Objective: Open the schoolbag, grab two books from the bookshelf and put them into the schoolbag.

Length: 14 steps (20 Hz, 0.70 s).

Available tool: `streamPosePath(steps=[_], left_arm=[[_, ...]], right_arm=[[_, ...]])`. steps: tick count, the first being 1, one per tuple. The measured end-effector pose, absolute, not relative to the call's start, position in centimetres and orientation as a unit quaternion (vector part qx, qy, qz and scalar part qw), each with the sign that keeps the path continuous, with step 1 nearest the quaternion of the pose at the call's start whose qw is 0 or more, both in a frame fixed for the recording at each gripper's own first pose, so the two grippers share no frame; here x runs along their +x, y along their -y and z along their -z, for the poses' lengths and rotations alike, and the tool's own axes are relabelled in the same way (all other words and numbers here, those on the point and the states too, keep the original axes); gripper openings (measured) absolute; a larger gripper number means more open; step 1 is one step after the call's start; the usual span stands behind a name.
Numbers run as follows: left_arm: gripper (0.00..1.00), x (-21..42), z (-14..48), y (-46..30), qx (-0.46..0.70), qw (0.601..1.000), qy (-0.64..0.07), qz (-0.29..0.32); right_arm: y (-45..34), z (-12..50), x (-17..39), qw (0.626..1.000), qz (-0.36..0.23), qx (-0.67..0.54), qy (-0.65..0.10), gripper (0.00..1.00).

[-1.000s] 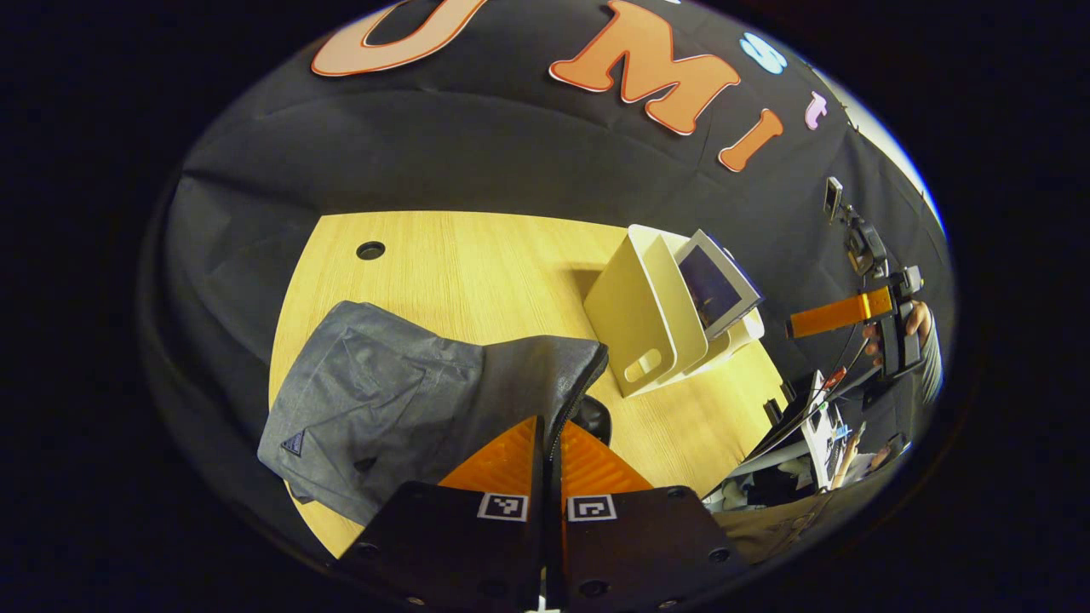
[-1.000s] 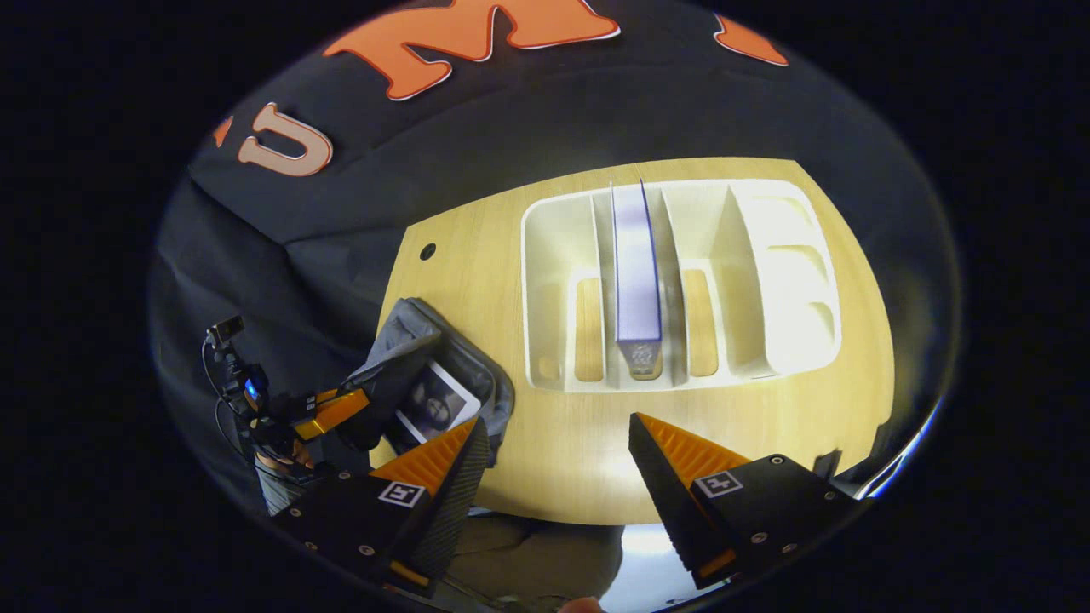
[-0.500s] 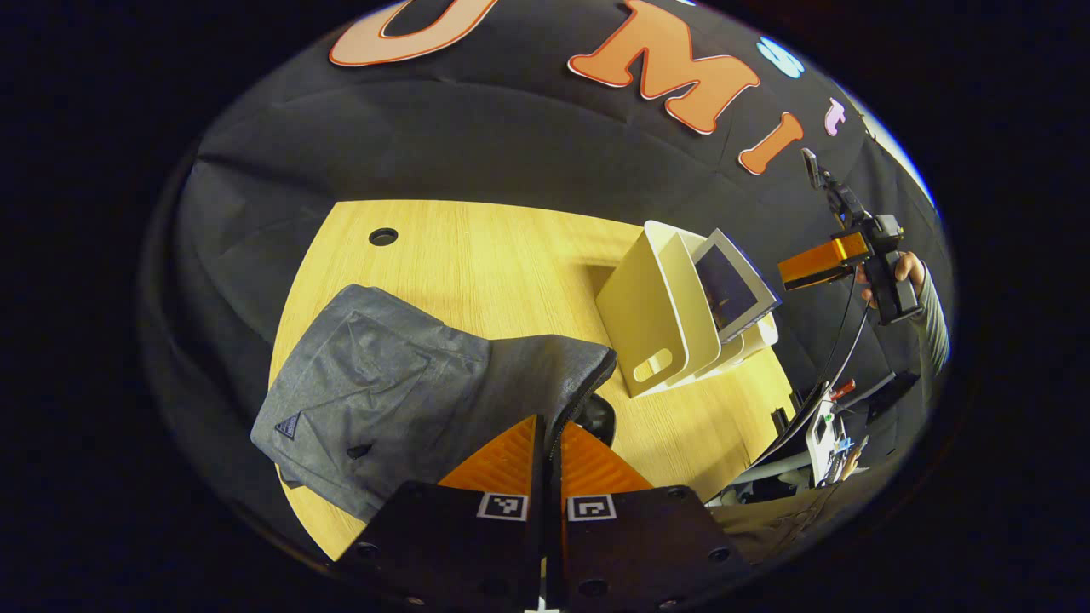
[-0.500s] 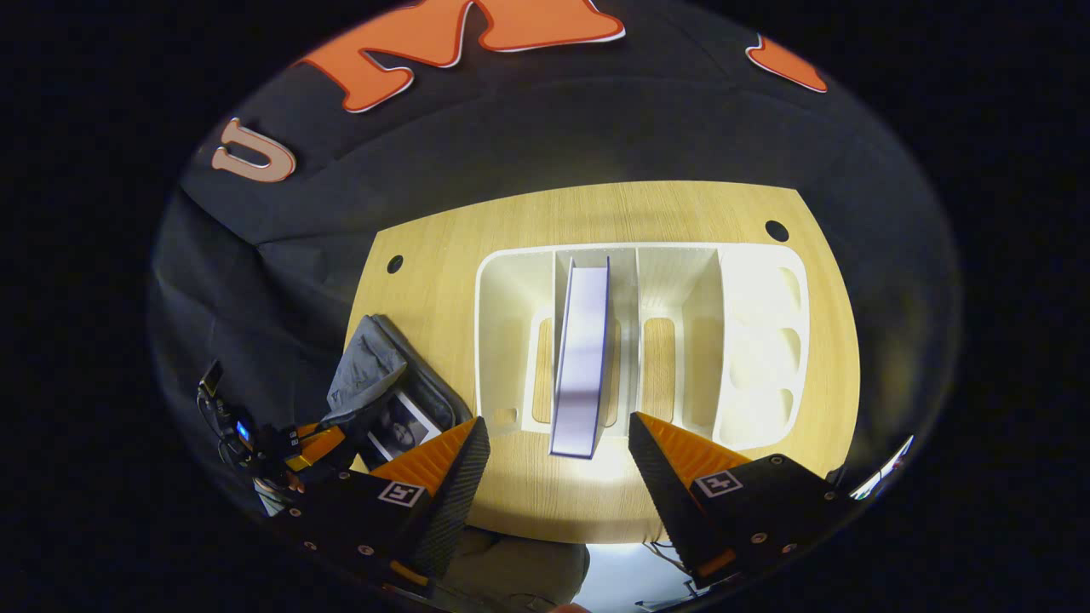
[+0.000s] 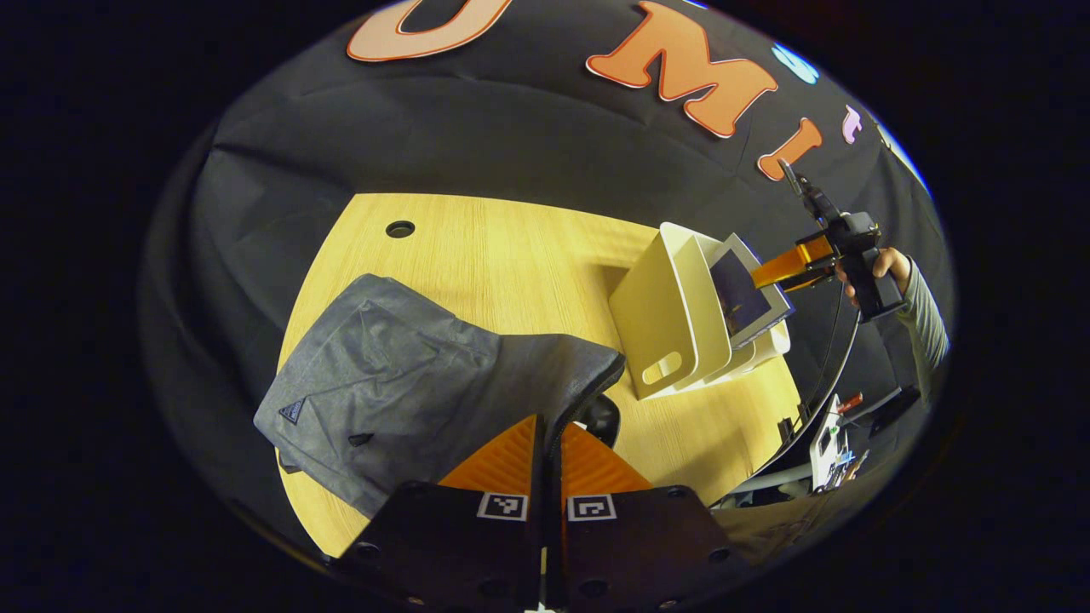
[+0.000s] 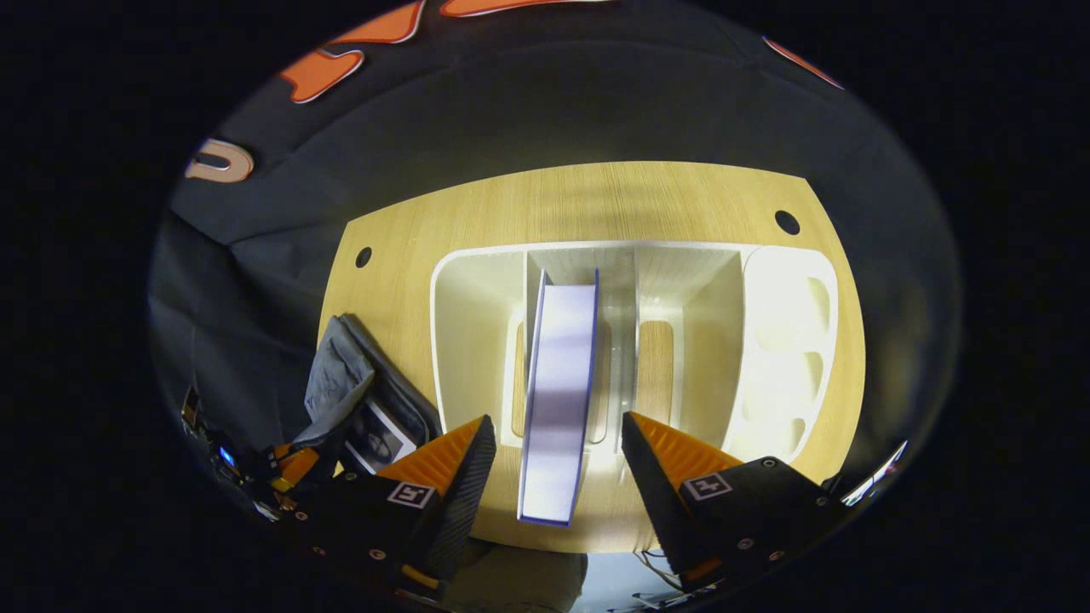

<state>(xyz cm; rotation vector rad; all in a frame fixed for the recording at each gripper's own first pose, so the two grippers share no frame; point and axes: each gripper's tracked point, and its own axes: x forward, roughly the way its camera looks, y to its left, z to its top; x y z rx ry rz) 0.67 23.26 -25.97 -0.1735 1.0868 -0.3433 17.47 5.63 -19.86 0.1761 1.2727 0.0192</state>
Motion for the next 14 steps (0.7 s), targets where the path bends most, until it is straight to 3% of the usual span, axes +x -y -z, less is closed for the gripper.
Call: streamPosePath(steps=[5, 6, 7, 9, 10, 14], left_arm=[[0.03, 0.4, 25.8, -23.1, -0.08, 0.841, -0.515, 0.147], [0.03, 0.2, 25.7, -23.1, -0.079, 0.841, -0.515, 0.146], [0.03, 0.3, 25.7, -23.1, -0.077, 0.842, -0.514, 0.144], [0.03, 0.4, 25.7, -23.1, -0.075, 0.844, -0.511, 0.145], [0.03, 0.4, 25.6, -23.0, -0.077, 0.845, -0.509, 0.146], [0.03, -0.2, 25.6, -22.9, -0.078, 0.84, -0.512, 0.163]], right_arm=[[-5.5, 21.6, 17.7, 0.795, -0.001, 0.064, -0.604, 0.64], [-5.0, 21.7, 17.6, 0.793, 0.007, 0.06, -0.607, 0.47], [-4.6, 21.8, 17.7, 0.792, 0.014, 0.056, -0.607, 0.52], [-4.0, 21.4, 17.5, 0.792, 0.037, 0.049, -0.607, 0.35], [-4.2, 21.5, 17.3, 0.79, 0.045, 0.053, -0.609, 0.38], [-3.3, 20.7, 14.9, 0.79, 0.076, 0.07, -0.604, 0.34]])
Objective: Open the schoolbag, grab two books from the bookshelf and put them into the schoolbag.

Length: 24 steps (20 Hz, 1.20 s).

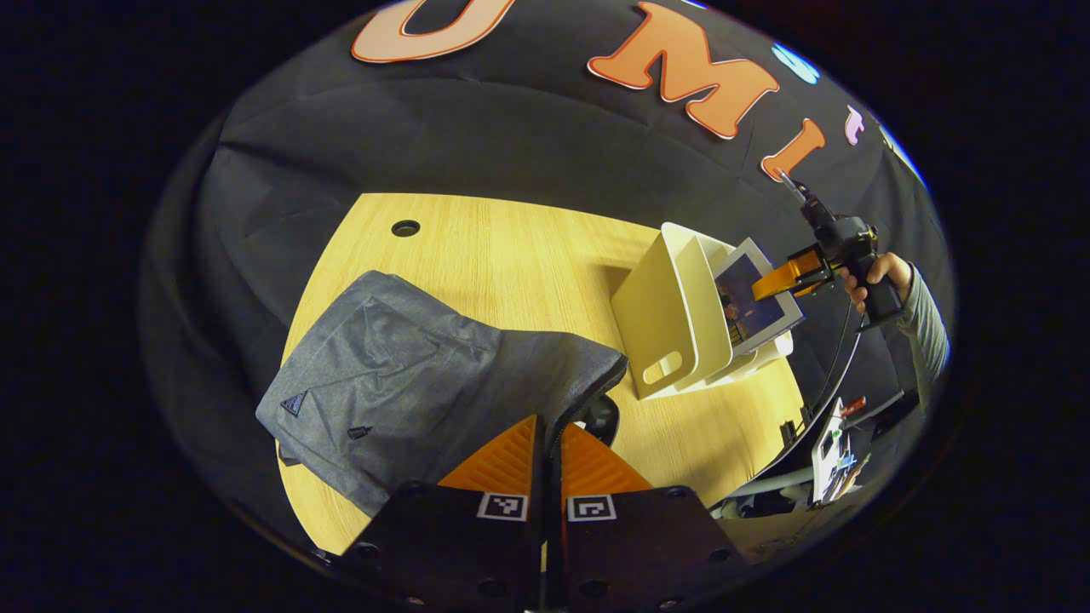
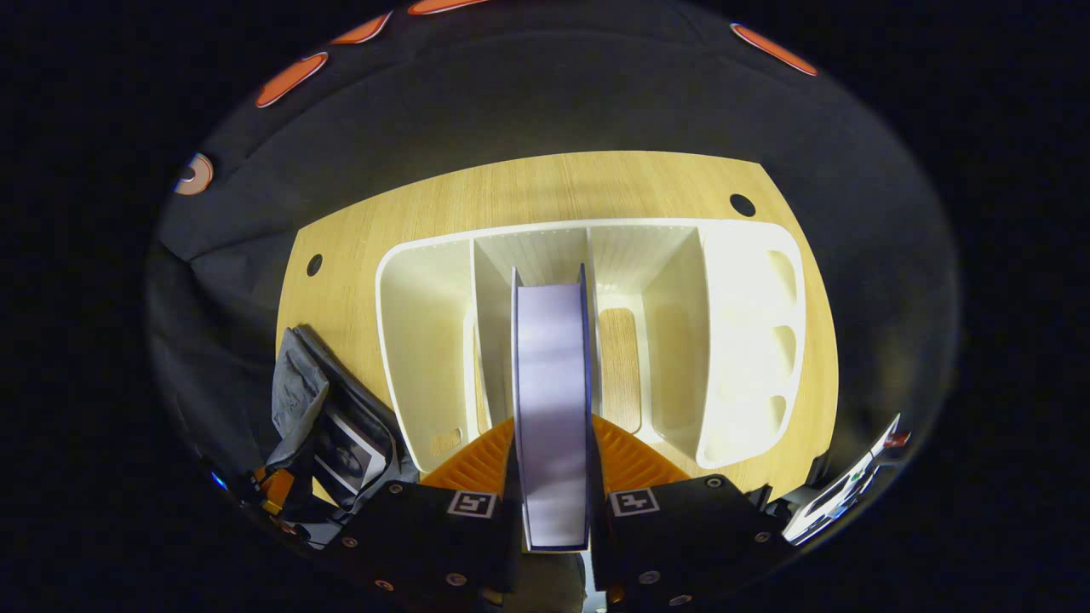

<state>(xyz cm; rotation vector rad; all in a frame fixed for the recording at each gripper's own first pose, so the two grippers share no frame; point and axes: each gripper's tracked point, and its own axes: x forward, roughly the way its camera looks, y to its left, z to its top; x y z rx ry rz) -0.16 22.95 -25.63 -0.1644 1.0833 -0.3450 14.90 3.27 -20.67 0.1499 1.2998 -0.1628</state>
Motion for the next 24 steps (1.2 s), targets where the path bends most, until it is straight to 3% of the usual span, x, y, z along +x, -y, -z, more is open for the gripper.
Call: streamPosePath(steps=[14, 24], left_arm=[[0.03, -0.7, 25.8, -22.8, -0.033, 0.819, -0.517, 0.247], [0.03, -0.4, 25.4, -22.7, -0.006, 0.809, -0.506, 0.298]], right_arm=[[-5.9, 15.7, 2.6, 0.81, 0.128, 0.151, -0.552, 0.33], [-10.5, 15.5, -4.6, 0.811, 0.151, 0.248, -0.508, 0.33]])
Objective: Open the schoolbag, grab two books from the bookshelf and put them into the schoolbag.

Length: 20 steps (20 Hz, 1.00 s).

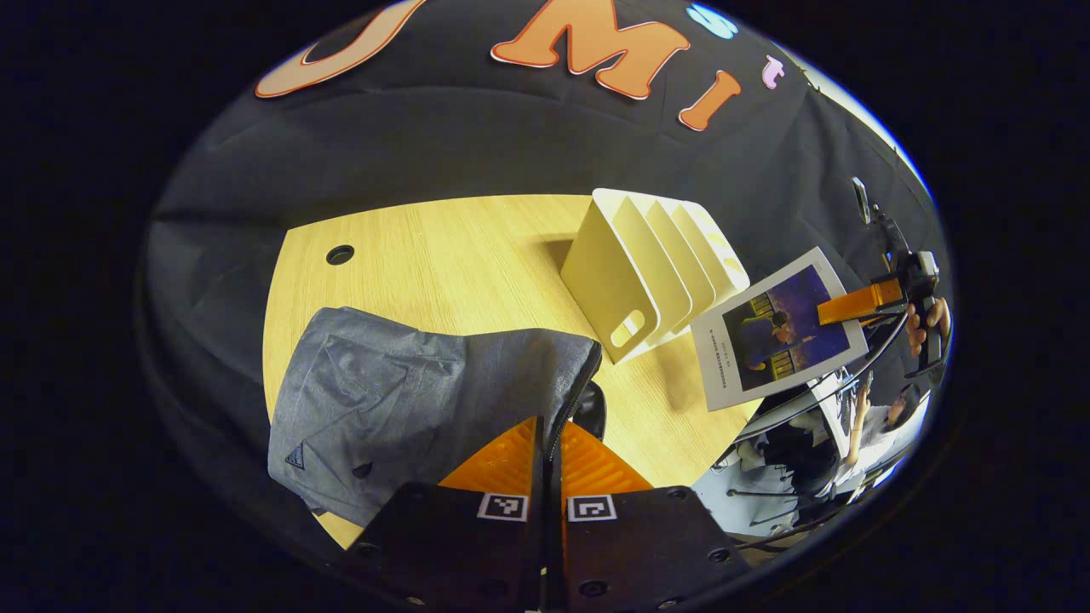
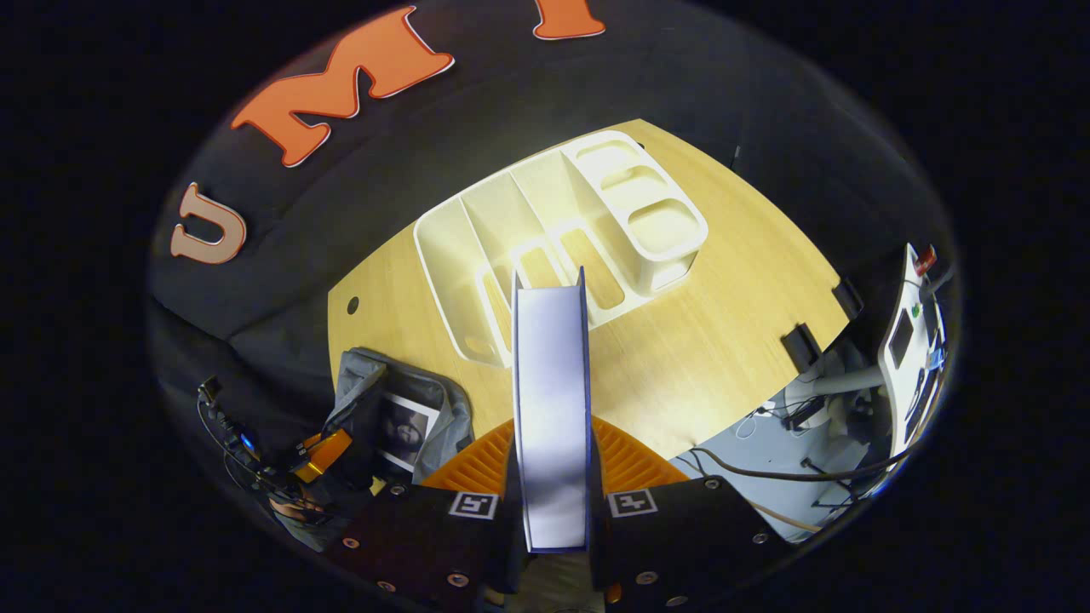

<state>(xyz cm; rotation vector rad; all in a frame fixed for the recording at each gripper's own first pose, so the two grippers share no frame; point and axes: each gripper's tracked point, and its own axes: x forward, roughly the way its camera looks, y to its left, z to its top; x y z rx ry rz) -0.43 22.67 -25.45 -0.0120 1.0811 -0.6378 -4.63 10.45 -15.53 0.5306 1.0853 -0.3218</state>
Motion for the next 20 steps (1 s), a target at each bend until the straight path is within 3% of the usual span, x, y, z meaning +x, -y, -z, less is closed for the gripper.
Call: streamPosePath(steps=[13, 20], left_arm=[[0.03, 0.2, 24.6, -23.1, 0.032, 0.827, -0.474, 0.3], [0.03, 0.9, 23.4, -24.0, 0.032, 0.838, -0.462, 0.29]], right_arm=[[-19.2, 13.4, -5.2, 0.828, 0.048, 0.33, -0.45, 0.33], [-25.7, 14.6, -3.1, 0.811, -0.028, 0.369, -0.453, 0.32]])
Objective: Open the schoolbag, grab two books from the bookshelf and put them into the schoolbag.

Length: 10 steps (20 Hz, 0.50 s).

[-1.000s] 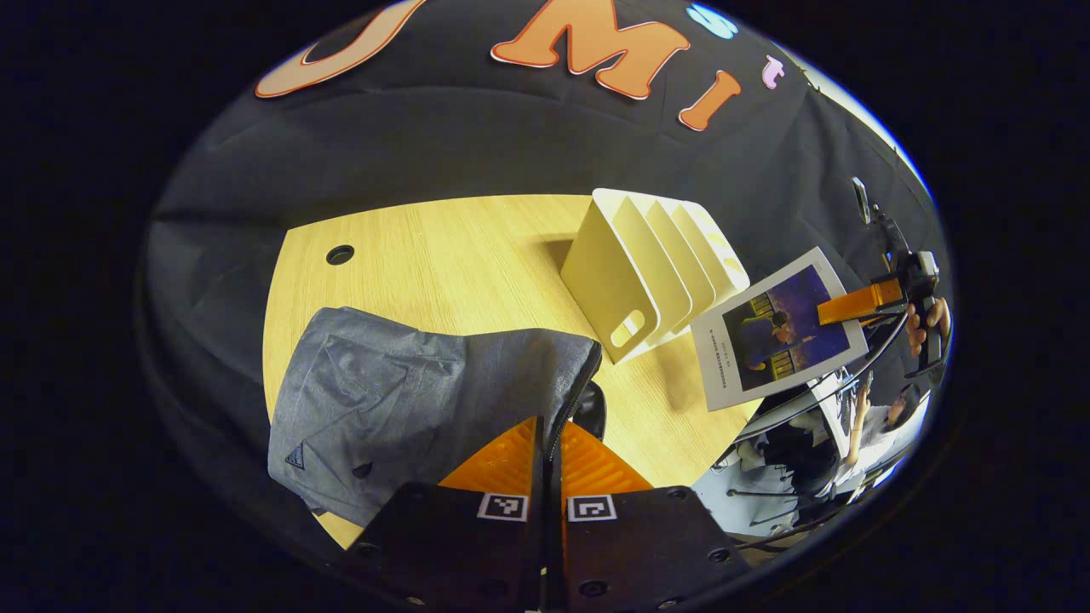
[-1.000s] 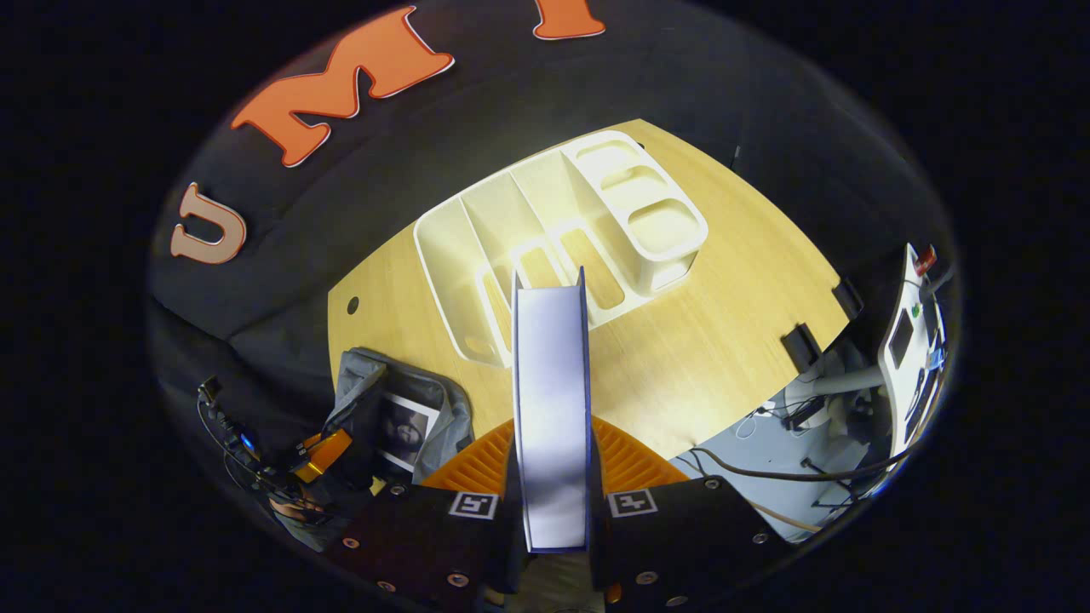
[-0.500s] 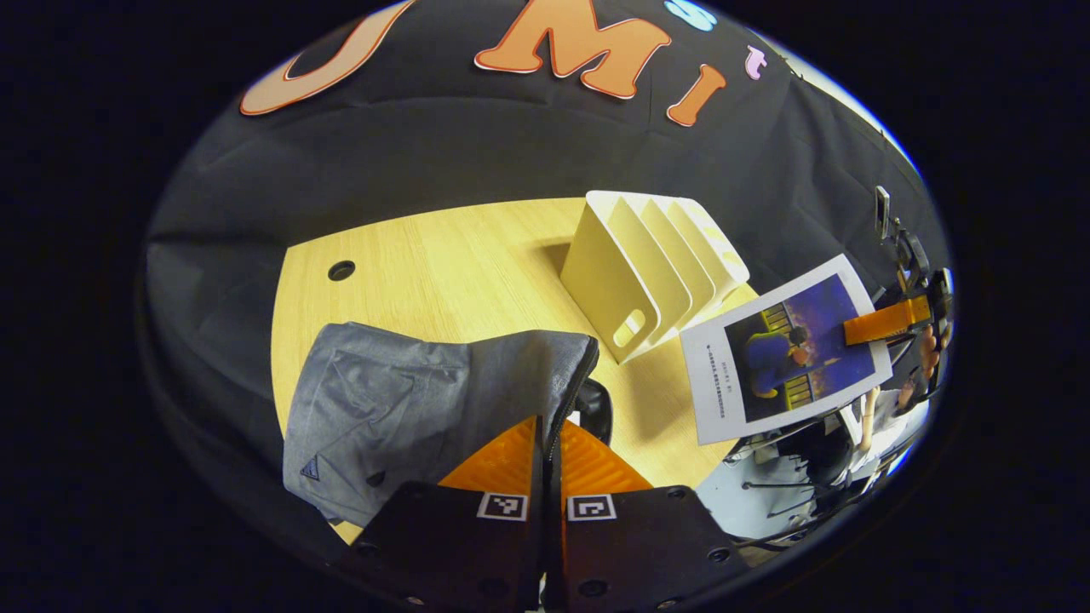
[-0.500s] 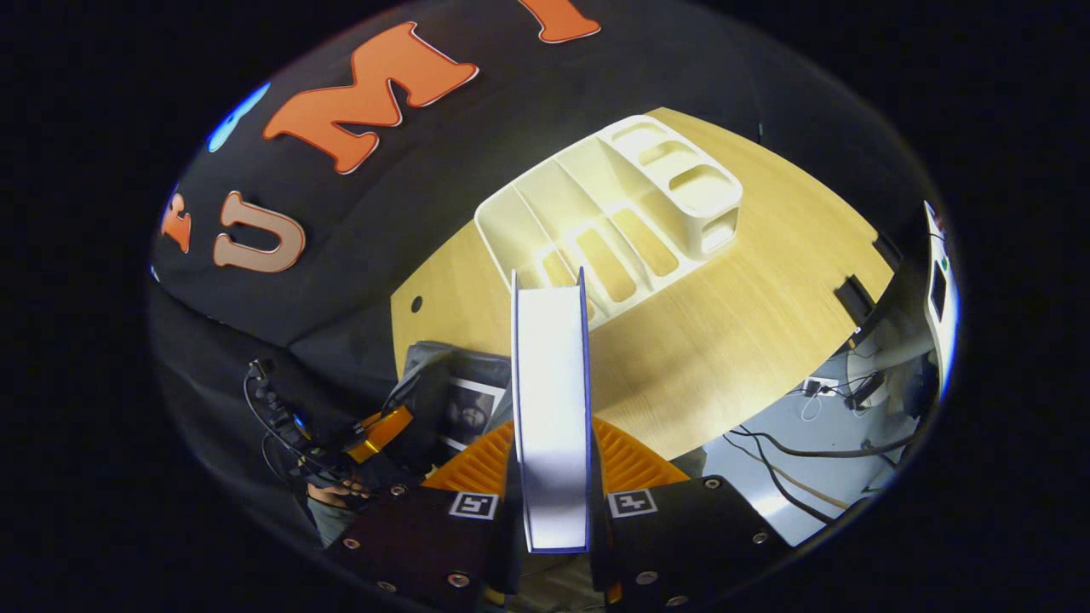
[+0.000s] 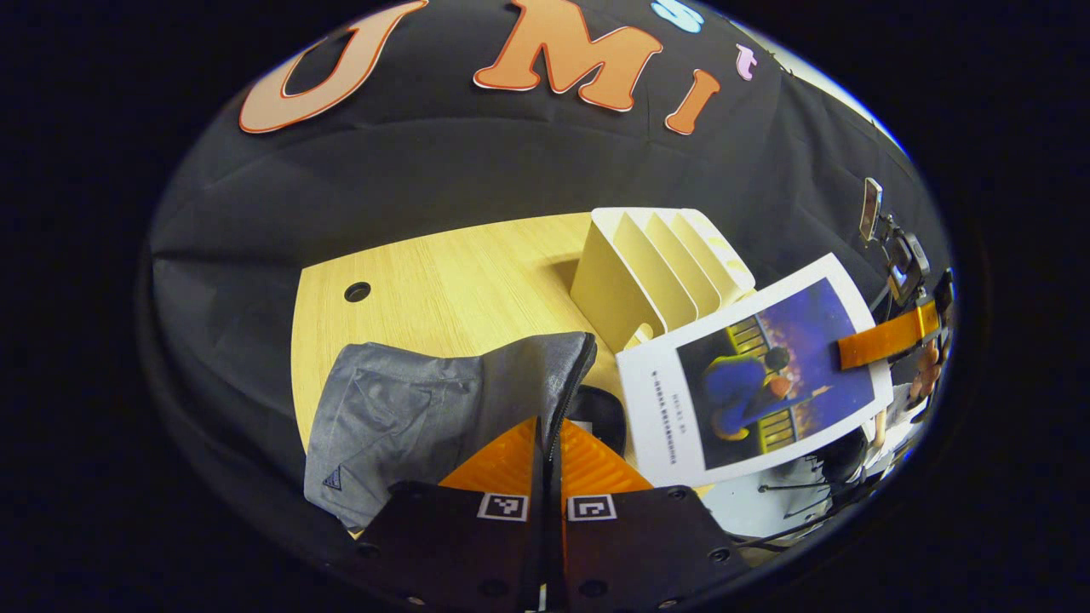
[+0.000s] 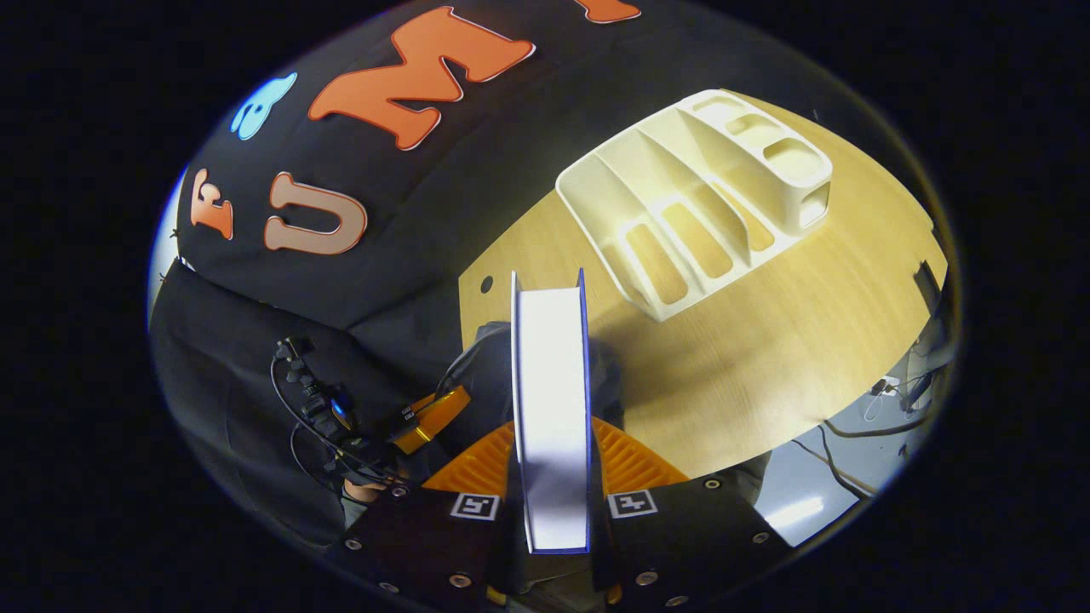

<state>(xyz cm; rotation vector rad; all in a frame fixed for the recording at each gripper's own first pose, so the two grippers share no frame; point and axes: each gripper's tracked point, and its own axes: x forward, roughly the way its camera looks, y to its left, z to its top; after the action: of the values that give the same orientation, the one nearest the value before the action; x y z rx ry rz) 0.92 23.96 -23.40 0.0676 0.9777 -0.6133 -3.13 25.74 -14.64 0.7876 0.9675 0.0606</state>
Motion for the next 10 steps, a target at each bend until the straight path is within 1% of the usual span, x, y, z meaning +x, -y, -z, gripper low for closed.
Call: streamPosePath(steps=[5, 10], left_arm=[[0.03, 1.7, 22.6, -24.6, 0.026, 0.843, -0.456, 0.283], [0.03, 2.0, 21.9, -25.0, 0.02, 0.85, -0.447, 0.279]], right_arm=[[-30.0, 16.4, -1.4, 0.793, -0.067, 0.397, -0.458, 0.32], [-32.8, 19.4, 0.4, 0.771, -0.076, 0.423, -0.469, 0.31]])
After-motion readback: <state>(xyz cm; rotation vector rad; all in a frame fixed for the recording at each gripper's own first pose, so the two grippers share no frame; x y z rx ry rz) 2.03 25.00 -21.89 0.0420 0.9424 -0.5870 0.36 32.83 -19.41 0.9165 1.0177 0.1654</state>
